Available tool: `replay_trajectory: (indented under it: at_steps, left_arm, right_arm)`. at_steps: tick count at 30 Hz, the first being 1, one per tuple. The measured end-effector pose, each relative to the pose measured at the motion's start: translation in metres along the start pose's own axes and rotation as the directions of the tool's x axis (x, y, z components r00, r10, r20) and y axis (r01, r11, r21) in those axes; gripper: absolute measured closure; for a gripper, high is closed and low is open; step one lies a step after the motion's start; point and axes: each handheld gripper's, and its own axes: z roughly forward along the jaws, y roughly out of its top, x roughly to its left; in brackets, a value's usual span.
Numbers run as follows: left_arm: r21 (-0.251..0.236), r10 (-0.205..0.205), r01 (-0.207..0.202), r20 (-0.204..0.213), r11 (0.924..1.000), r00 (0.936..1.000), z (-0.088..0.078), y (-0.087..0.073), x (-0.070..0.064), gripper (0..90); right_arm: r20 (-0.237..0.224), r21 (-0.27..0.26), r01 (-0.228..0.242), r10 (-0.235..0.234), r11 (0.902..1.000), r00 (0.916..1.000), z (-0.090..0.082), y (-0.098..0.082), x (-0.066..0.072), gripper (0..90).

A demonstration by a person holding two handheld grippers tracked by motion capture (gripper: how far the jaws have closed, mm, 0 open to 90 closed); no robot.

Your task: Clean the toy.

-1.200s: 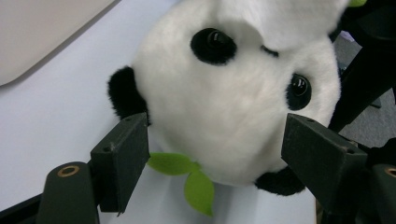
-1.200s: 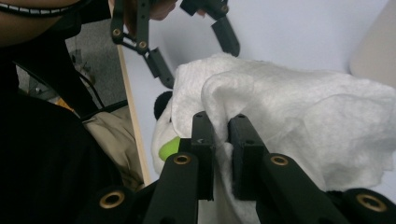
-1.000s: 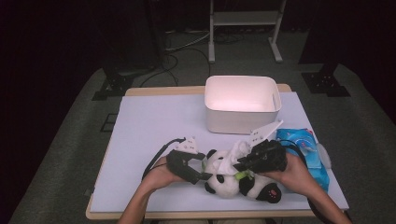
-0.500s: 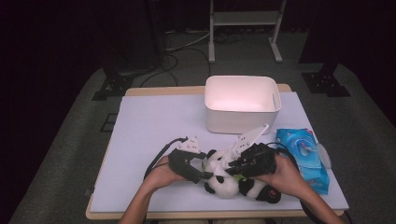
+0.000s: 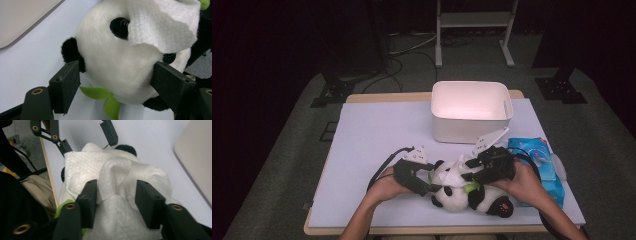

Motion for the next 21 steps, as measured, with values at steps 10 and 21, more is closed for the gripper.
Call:
replay_trajectory:
  at_steps: [10,21]
  left_arm:
    - [0.001,0.007,-0.007,-0.003,1.0,1.0,0.003,0.001,-0.001,23.0]
    - [0.004,0.007,-0.007,0.002,1.0,1.0,0.005,0.002,0.001,22.9]
  right_arm:
    - [-0.107,0.033,-0.057,0.06,0.9978,0.9924,0.012,0.001,-0.009,55.5]
    - [-0.089,0.026,0.016,-0.014,0.9995,0.996,0.006,0.001,0.003,82.0]
